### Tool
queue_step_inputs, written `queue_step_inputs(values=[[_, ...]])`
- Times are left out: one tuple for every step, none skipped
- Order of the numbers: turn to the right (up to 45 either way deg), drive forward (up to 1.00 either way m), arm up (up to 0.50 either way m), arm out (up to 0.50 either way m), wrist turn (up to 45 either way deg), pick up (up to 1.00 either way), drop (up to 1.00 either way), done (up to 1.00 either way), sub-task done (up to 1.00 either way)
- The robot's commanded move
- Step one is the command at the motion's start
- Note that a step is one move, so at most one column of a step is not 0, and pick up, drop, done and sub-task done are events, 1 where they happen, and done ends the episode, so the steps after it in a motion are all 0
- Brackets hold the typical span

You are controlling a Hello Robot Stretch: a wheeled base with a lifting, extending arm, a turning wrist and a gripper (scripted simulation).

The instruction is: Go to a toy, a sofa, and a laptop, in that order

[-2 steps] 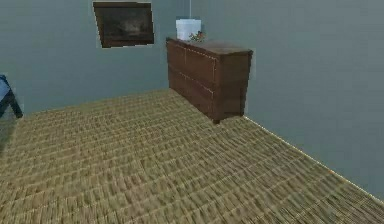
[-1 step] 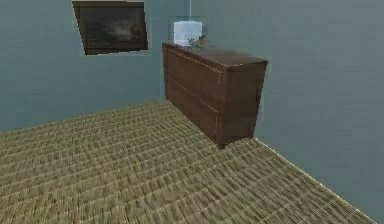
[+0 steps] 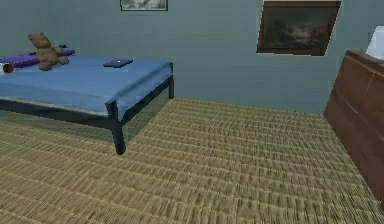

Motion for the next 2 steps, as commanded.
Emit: queue_step_inputs(values=[[-6.0,0.0,0.0,0.0,0.0,0.0,0.0,0.0,0.0],[0.0,1.0,0.0,0.0,0.0,0.0,0.0,0.0,0.0]])
